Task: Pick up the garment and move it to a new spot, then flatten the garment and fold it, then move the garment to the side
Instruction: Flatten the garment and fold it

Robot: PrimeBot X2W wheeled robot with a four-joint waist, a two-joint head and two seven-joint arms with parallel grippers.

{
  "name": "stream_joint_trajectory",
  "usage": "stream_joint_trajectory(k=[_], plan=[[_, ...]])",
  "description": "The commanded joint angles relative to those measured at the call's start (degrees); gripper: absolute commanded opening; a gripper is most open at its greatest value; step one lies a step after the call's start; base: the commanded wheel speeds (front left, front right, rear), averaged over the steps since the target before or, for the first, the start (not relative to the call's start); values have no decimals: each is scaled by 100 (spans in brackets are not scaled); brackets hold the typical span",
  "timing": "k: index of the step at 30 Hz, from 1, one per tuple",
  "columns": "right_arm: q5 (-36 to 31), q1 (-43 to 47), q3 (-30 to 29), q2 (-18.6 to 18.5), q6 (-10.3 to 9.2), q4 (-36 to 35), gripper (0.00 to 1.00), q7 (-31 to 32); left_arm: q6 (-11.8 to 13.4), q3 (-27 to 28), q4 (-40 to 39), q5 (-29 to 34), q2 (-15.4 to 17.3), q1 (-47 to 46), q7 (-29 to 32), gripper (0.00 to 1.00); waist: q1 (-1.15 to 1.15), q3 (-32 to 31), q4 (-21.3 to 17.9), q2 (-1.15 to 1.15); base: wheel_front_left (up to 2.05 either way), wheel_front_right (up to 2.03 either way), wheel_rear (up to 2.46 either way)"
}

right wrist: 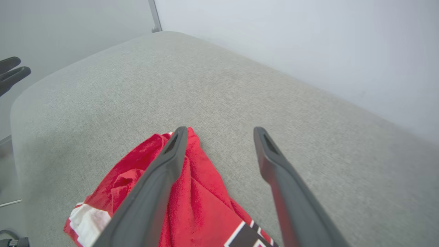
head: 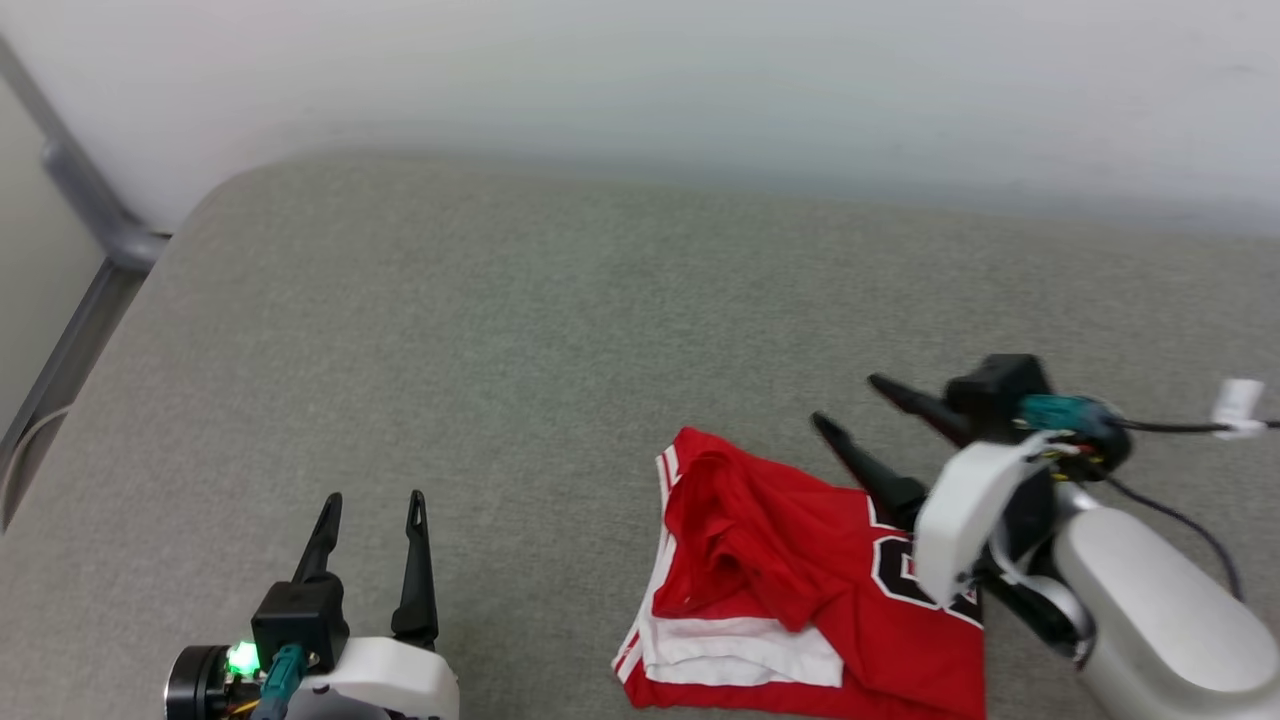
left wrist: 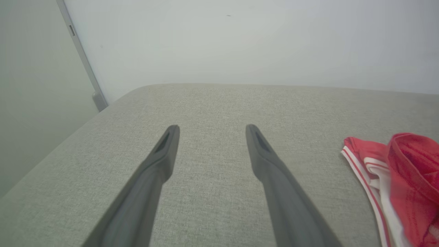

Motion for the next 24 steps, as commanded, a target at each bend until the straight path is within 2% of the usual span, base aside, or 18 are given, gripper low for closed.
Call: stream_joint_trajectory(k=[1, 6, 10, 14, 17, 24], plan=[[-280, 211, -324, -73, -7, -152, 100, -282, -30, 49, -23, 34, 13, 99, -13, 100, 0, -186, -209, 0, 0, 0, 0], [-1051, 869, -1521, 43, -6, -505, 100, -949, -32, 98, -95, 70, 15, 228, -13, 100, 0, -344, -436, 0, 0, 0, 0], [-1725, 1476, -2548, 348, -6, -776, 100, -1384, -54, 135, -118, 84, 18, 329, -13, 100, 0, -452, -580, 0, 0, 0, 0], [-2291, 2092, -3325, 722, -6, -1106, 100, -1619, -86, 170, -146, 84, 26, 434, -13, 100, 0, -554, -683, 0, 0, 0, 0], [-2555, 2505, -3734, 1008, -6, -1377, 100, -1719, -100, 172, -189, 91, 32, 488, -13, 100, 0, -590, -724, 0, 0, 0, 0], [-2813, 3225, -4191, 1476, -6, -1768, 100, -1852, -183, 143, -296, 117, 46, 591, -13, 100, 0, -659, -732, 0, 0, 0, 0]])
